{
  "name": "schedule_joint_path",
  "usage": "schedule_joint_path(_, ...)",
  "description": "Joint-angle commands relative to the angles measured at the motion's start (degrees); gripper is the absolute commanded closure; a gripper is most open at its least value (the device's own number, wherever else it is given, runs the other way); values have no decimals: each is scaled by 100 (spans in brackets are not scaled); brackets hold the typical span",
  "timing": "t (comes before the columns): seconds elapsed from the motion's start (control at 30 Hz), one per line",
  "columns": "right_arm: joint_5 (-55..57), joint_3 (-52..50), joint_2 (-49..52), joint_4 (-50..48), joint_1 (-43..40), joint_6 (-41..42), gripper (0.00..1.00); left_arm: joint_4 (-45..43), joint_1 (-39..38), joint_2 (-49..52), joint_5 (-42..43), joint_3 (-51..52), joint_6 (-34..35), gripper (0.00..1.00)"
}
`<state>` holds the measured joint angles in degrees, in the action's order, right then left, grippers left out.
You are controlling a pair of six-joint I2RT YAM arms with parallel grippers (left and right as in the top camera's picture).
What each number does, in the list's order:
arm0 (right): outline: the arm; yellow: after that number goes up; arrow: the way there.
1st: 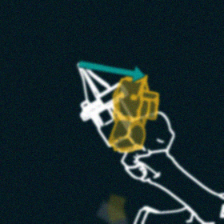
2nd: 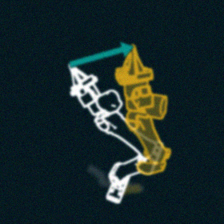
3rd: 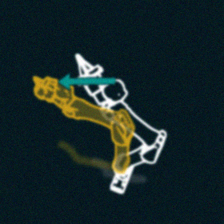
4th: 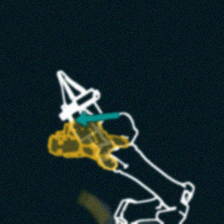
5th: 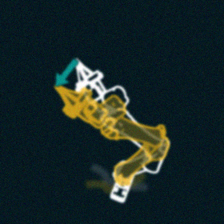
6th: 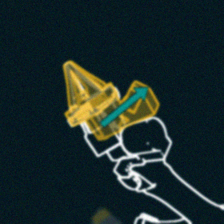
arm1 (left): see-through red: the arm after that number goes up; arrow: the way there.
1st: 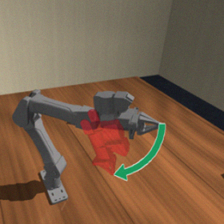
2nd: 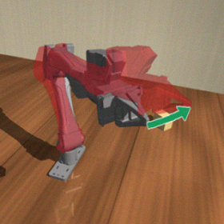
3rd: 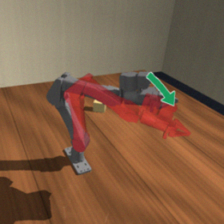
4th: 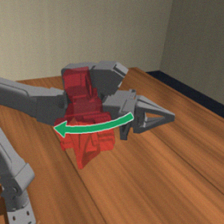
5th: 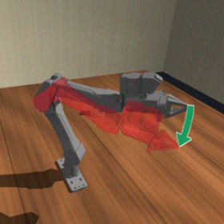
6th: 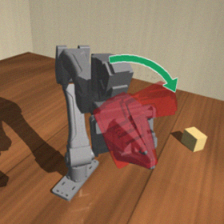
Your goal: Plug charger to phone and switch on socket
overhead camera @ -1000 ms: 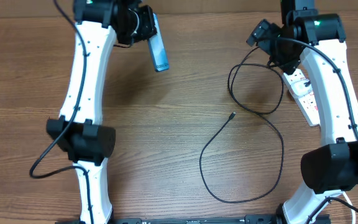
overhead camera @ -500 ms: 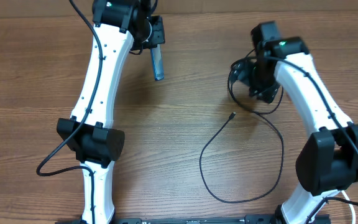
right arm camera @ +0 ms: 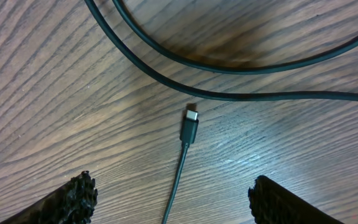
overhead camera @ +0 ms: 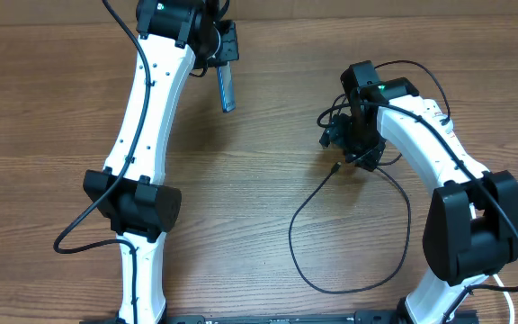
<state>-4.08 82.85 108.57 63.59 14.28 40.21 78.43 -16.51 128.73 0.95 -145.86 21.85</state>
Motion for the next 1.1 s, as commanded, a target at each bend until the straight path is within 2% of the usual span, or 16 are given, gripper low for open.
schedule_joint_path(0.0, 55, -149, -184, -37, -9, 26, 20, -87, -2, 61, -98, -48, -101, 96)
schedule_joint_path(0.1, 52, -190, -184, -17, -9, 24, 21, -160, 7, 61, -42, -48, 116, 96)
schedule_joint_path(0.27, 52, -190, -184, -31, -9, 24, 20, -463, 59, 85, 1451, -48, -162, 96)
schedule_joint_path(0.43, 55, -190, -184, -83, -9, 24, 20, -739, 153, 195, 1851, -48, -302, 96)
schedule_joint_path(0.6, 57, -190, -184, -85, -9, 22, 11, -1187, 339, 448, 3501, -48, -1526, 96)
schedule_joint_path(0.7, 125, -190, -184, -146, -9, 22, 10, -1338, 466, 634, 4092, -48, -1781, 96)
schedule_joint_path(0.8, 205, -190, -184, -157, -9, -2, 10, -1480, 640, 822, 4732, -48, -1679, 96)
schedule_joint_path(0.93, 203, -190, -184, -142, -9, -20, 9, -1753, 887, 1099, 6279, -48, -1384, 96)
schedule_joint_path(1.07, 203, -190, -184, -142, -9, -20, 8, -2039, 1060, 1399, 7506, -48, -439, 96)
